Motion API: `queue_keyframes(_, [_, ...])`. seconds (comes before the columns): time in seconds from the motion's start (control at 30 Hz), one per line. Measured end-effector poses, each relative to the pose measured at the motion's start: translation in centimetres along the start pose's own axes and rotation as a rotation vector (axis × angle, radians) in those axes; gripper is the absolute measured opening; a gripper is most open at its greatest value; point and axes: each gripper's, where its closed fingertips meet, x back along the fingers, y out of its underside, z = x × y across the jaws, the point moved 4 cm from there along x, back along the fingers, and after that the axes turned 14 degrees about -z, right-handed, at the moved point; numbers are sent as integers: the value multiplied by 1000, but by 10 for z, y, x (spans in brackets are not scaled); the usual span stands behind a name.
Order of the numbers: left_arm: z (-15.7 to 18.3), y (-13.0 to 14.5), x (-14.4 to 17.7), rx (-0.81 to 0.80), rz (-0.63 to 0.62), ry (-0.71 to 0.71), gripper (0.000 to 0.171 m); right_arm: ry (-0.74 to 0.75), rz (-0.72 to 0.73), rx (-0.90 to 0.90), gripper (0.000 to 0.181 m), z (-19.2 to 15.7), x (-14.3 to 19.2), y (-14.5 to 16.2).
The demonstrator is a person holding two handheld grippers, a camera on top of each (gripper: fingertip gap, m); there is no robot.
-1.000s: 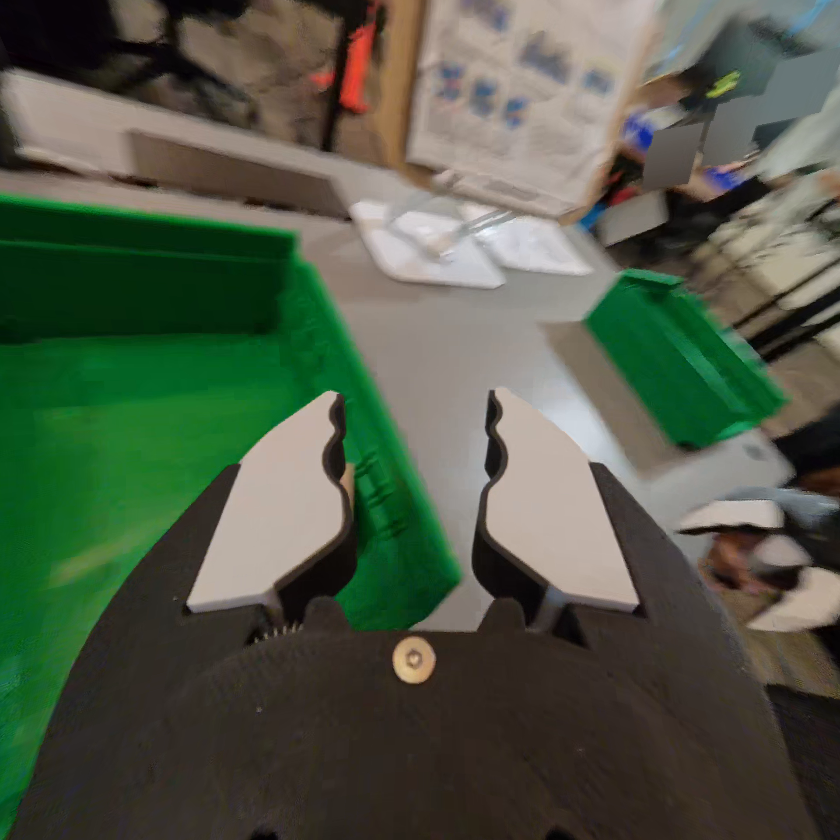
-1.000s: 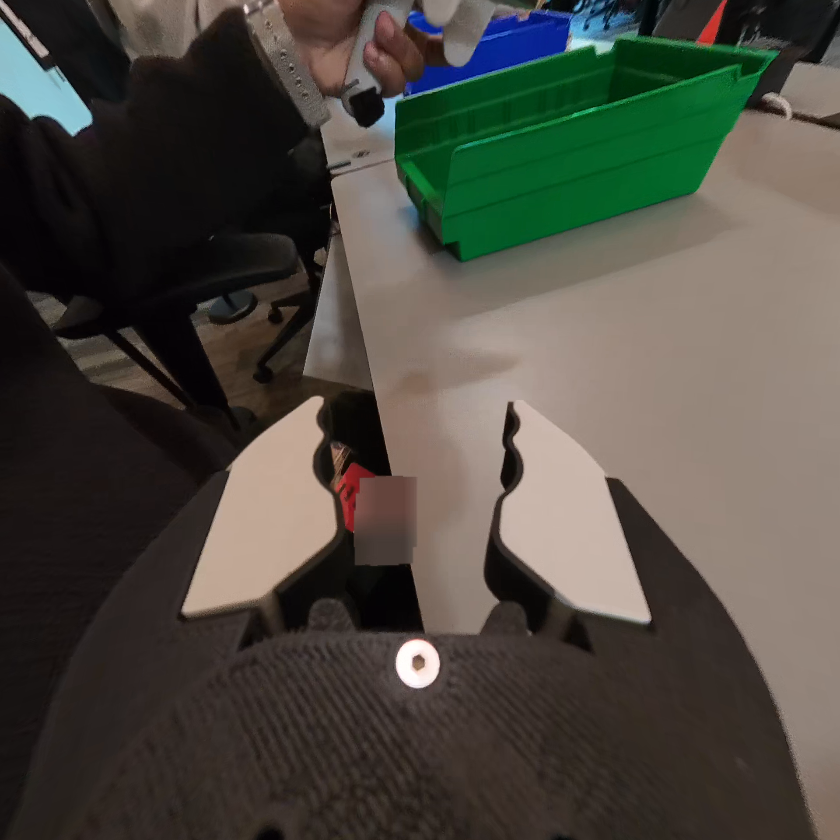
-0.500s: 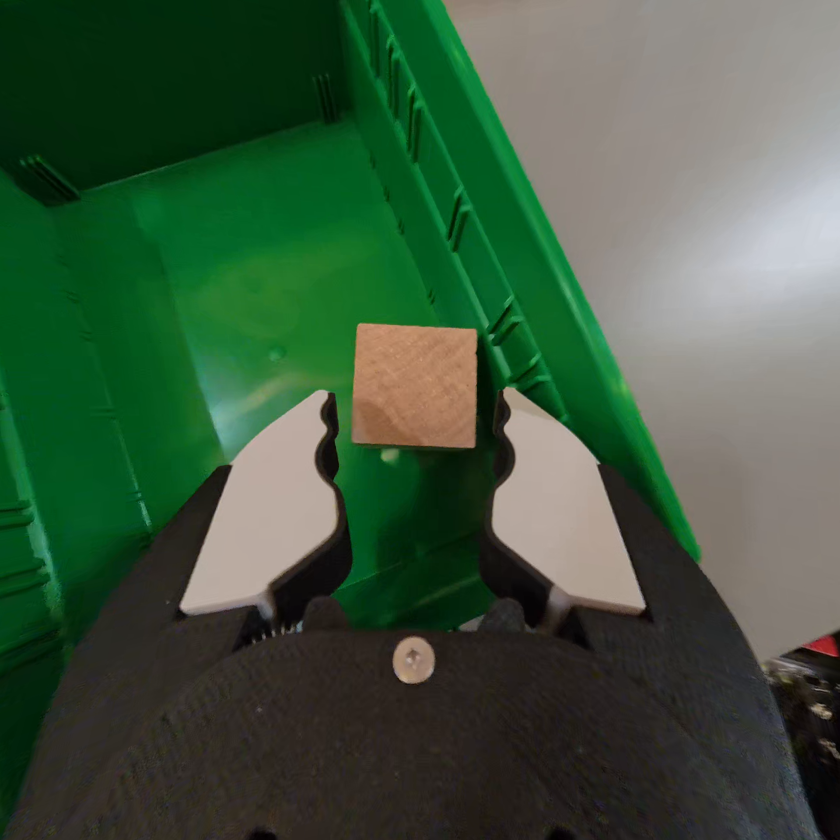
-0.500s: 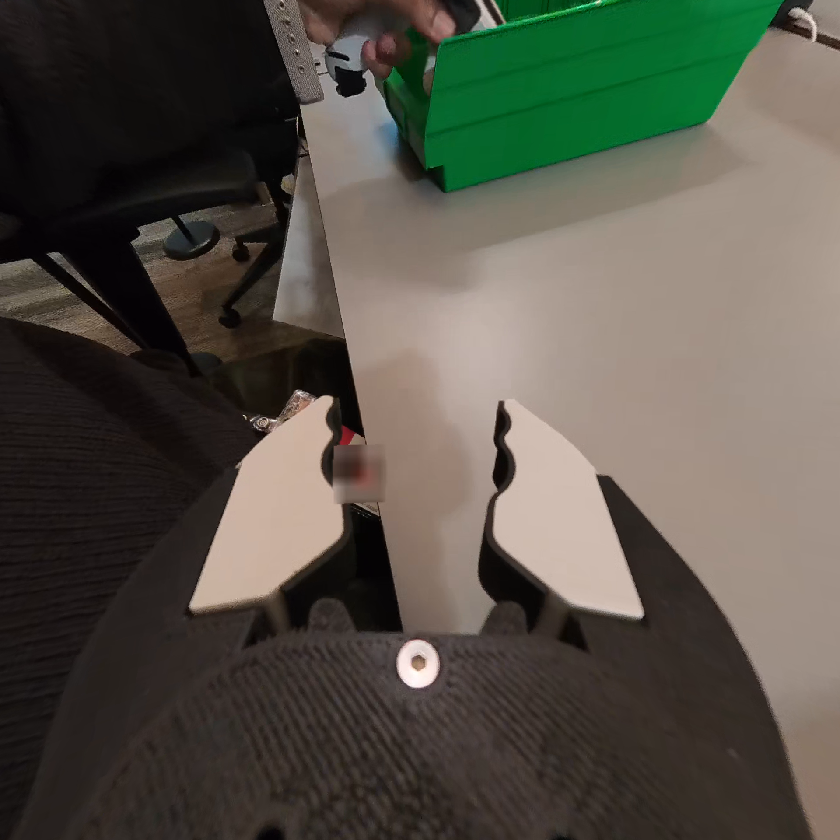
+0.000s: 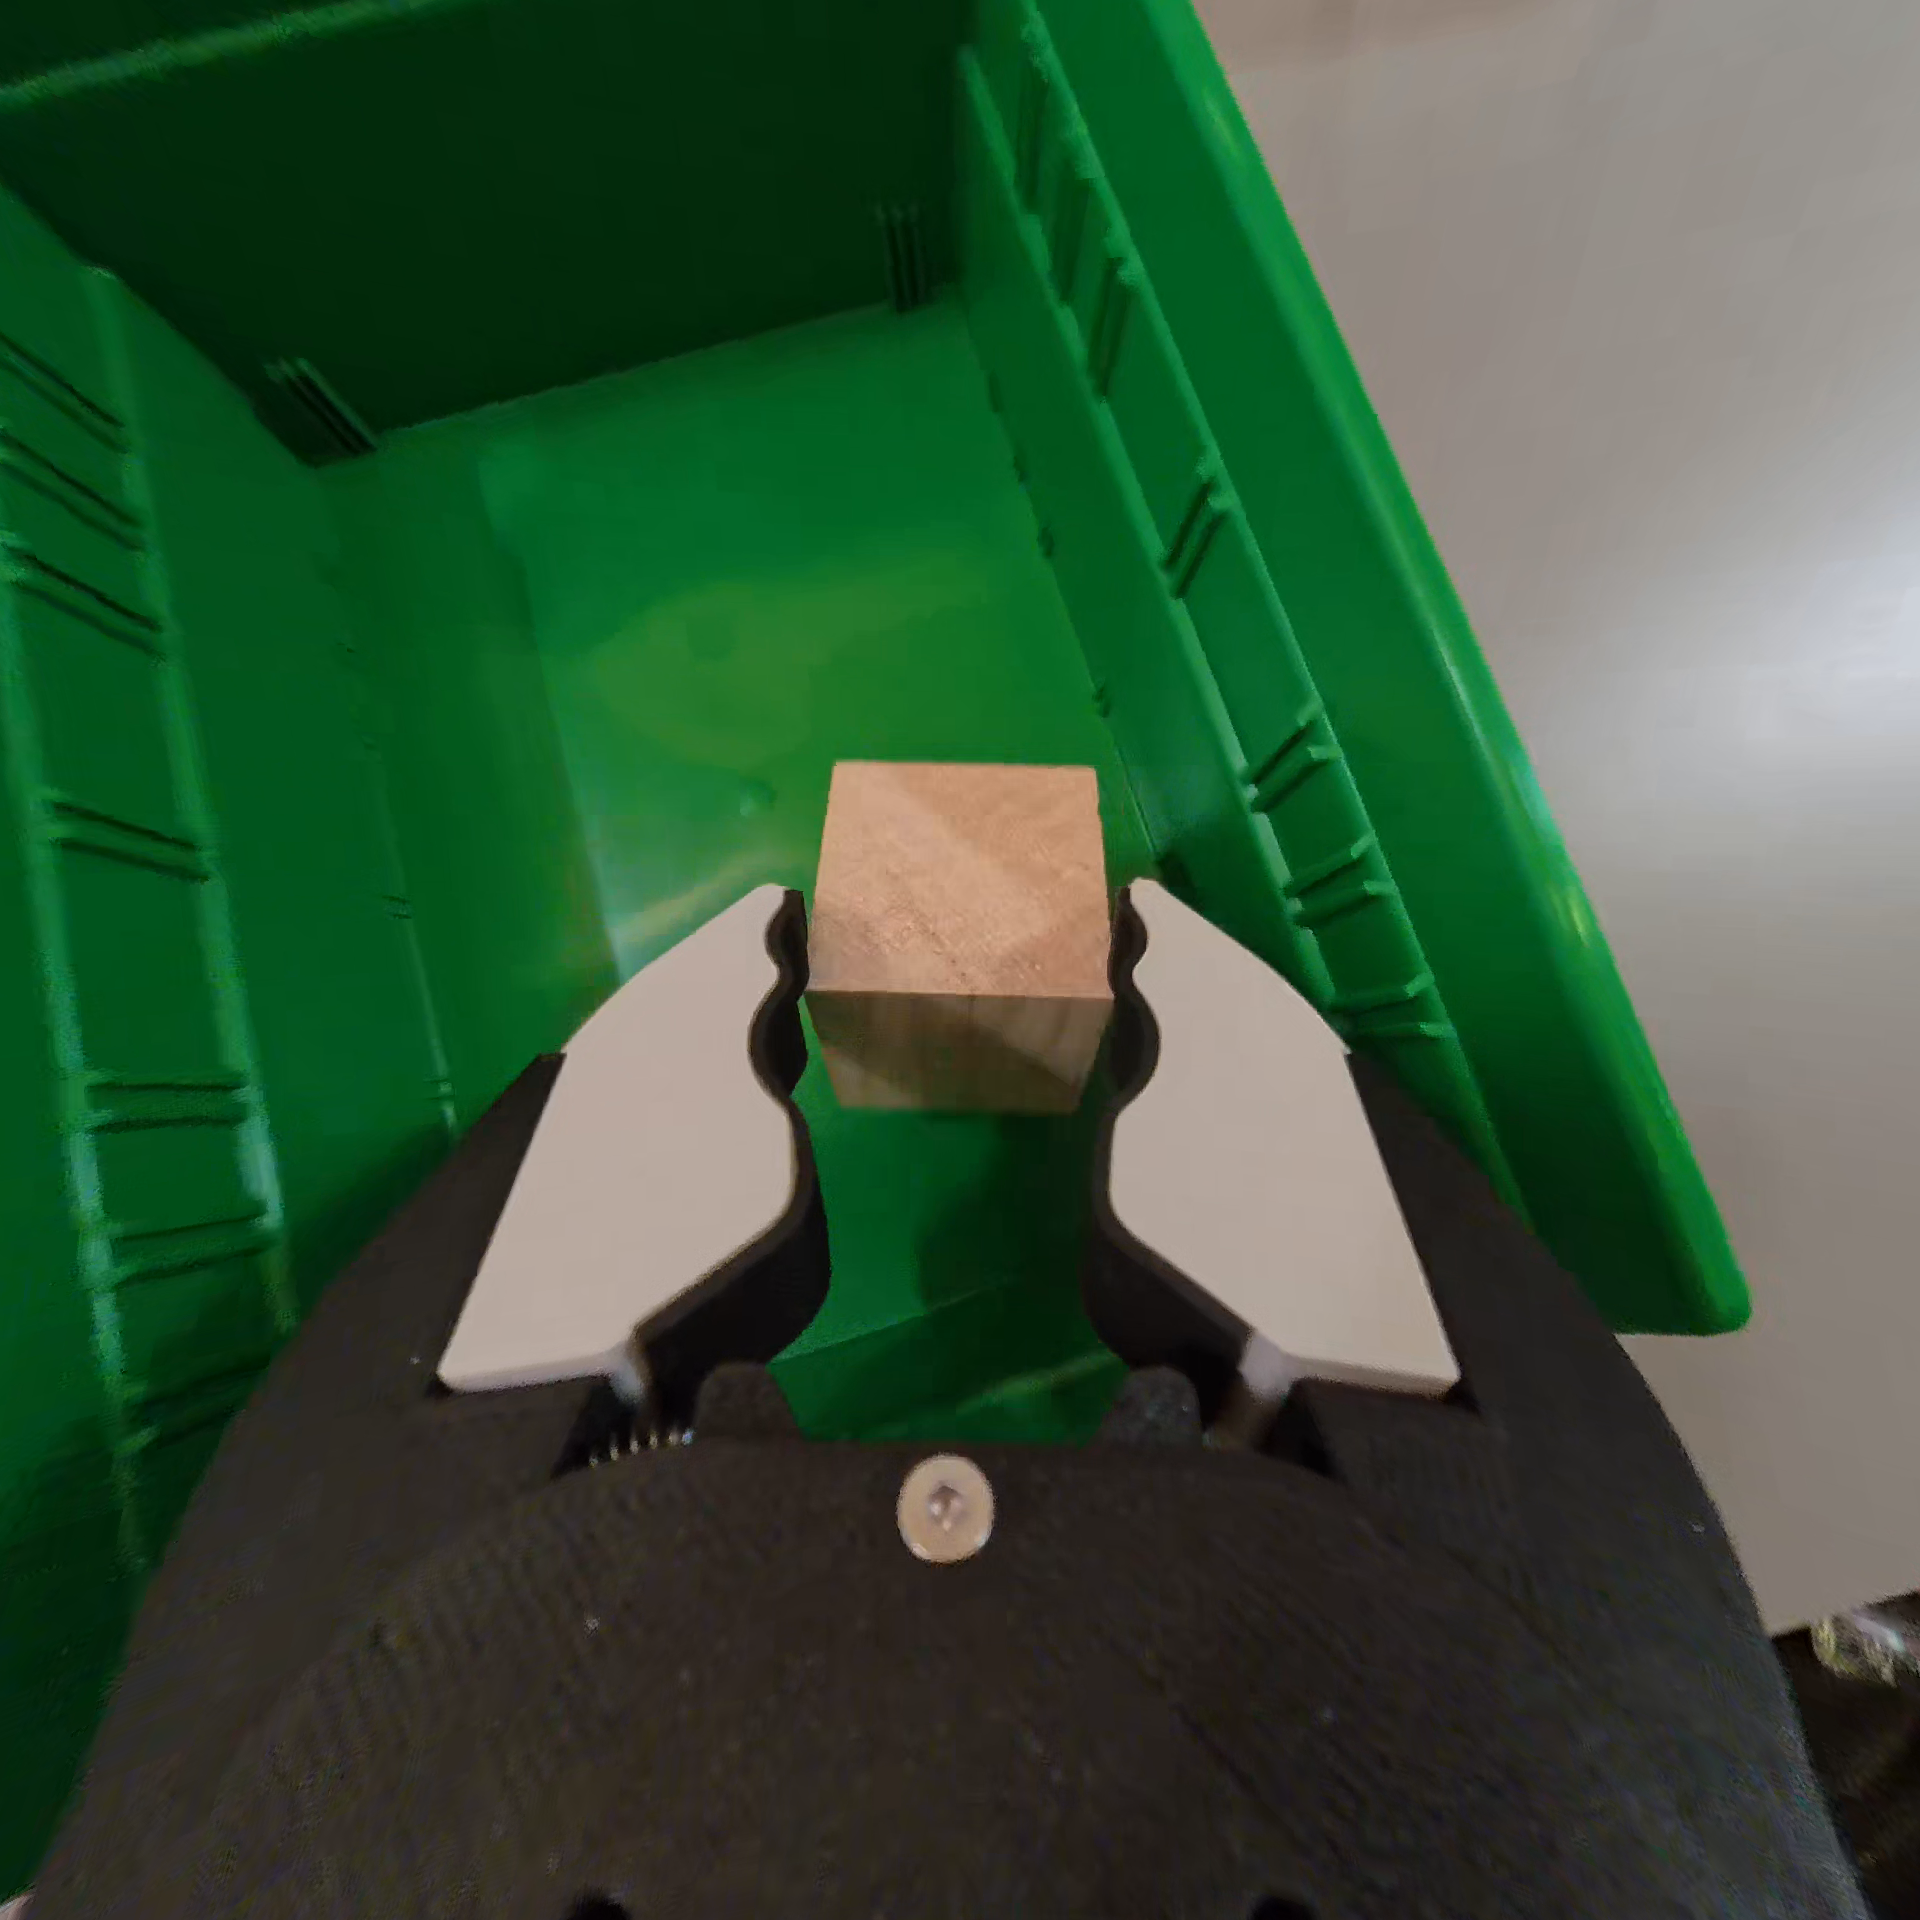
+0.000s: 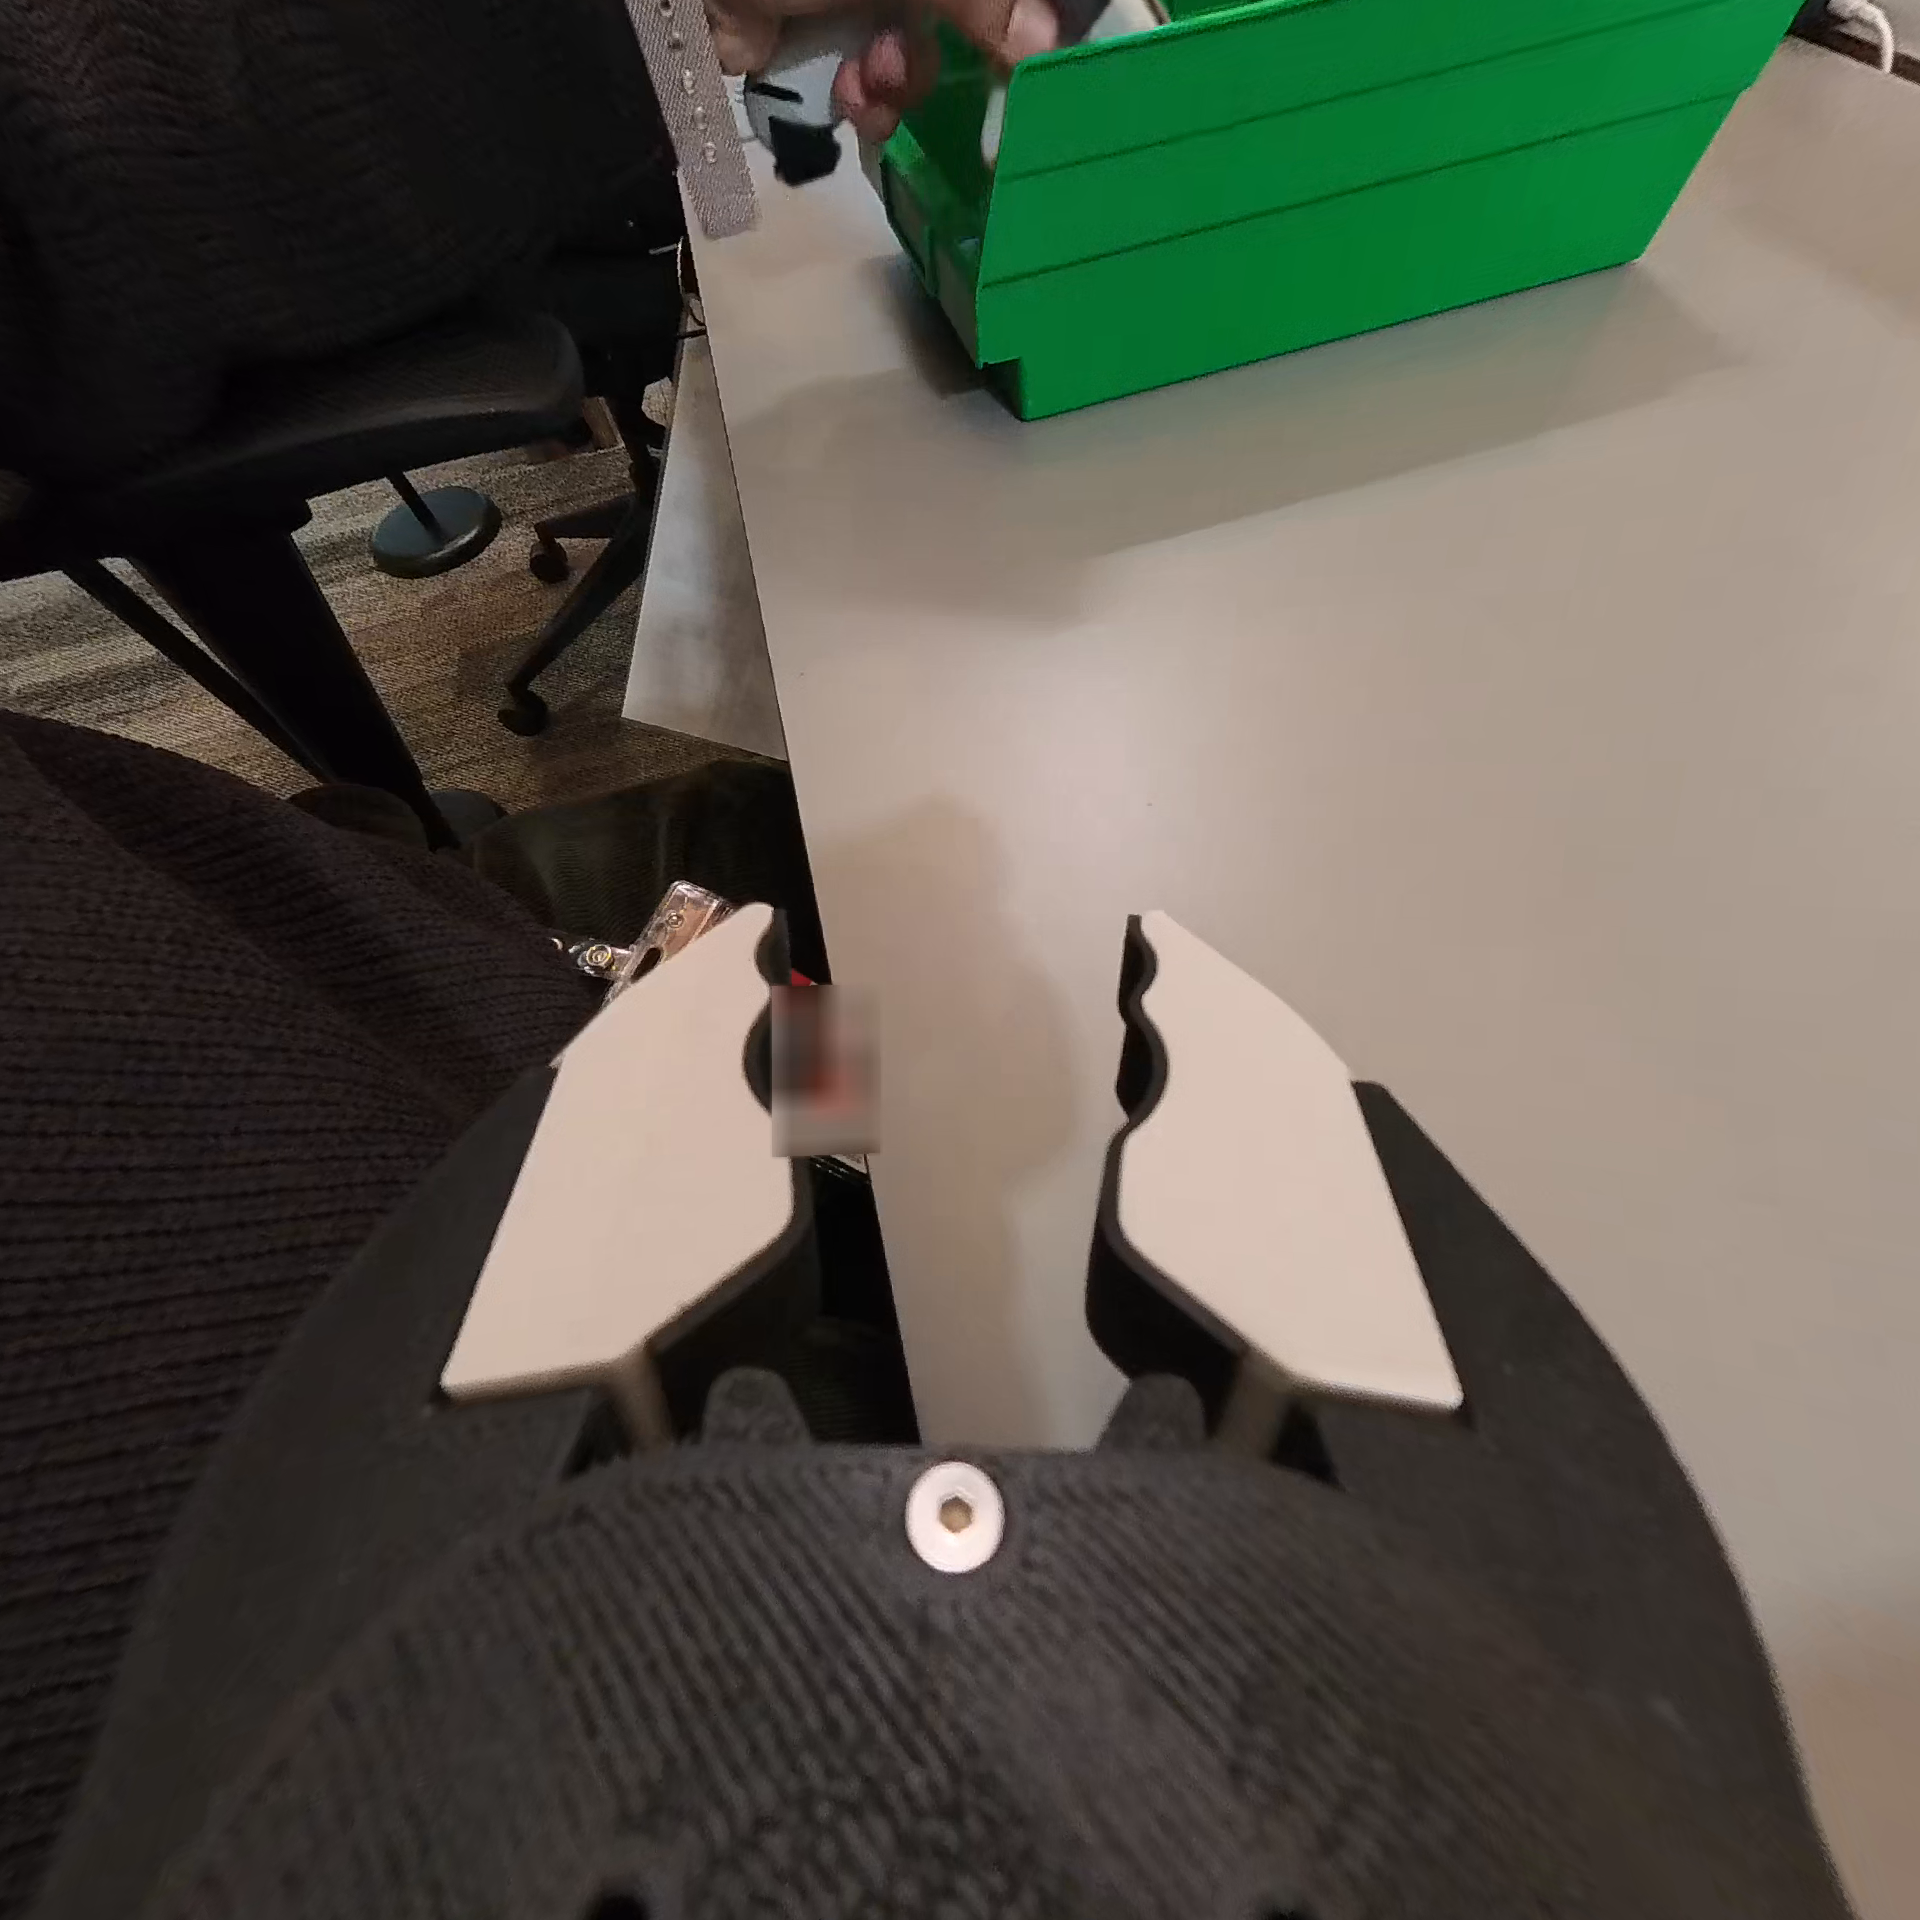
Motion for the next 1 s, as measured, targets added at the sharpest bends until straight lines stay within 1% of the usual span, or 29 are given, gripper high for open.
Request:
queue_keyframes(0.1, [-14, -12, 24, 81, 134, 8, 58, 8, -2, 6, 61, 0, 0, 0])
queue_keyframes(0.23, [-22, -20, 50, 138, 256, 68, 58, 0, -2, 1, 61, 0, -1, 0])
queue_keyframes(0.3, [-18, -25, 61, 168, 332, 143, 58, 0, -2, 2, 61, 0, -1, 0])
queue_keyframes(0.37, [-10, -33, 76, 193, 420, 251, 57, 7, -1, 5, 61, 0, 0, 0])
queue_keyframes(0.5, [14, -46, 109, 214, 545, 418, 57, 21, 8, -2, 60, 2, 2, -1])
queue_keyframes(0.57, [33, -52, 127, 204, 604, 509, 57, 1, 50, -42, 60, 3, 3, -7])
queue_keyframes(0.6, [45, -54, 135, 202, 625, 564, 57, -28, 100, -84, 61, 3, 6, -14])
queue_keyframes(0.67, [73, -59, 148, 187, 654, 679, 57, -124, 250, -201, 65, 1, 14, -35])
queue_keyframes(0.73, [104, -61, 154, 161, 658, 777, 57, -216, 411, -318, 69, 3, 23, -56])
queue_keyframes(0.8, [138, -61, 150, 126, 637, 855, 57, -273, 525, -400, 72, 5, 28, -70])
queue_keyframes(0.87, [173, -58, 140, 113, 594, 946, 57, -309, 617, -469, 74, 9, 29, -79])
queue_keyframes(0.93, [206, -54, 127, 118, 558, 1047, 57, -398, 697, -563, 79, 11, 28, -84])
queue_keyframes(1.0, [234, -47, 112, 126, 508, 1122, 56, -488, 745, -659, 82, 16, 24, -84])
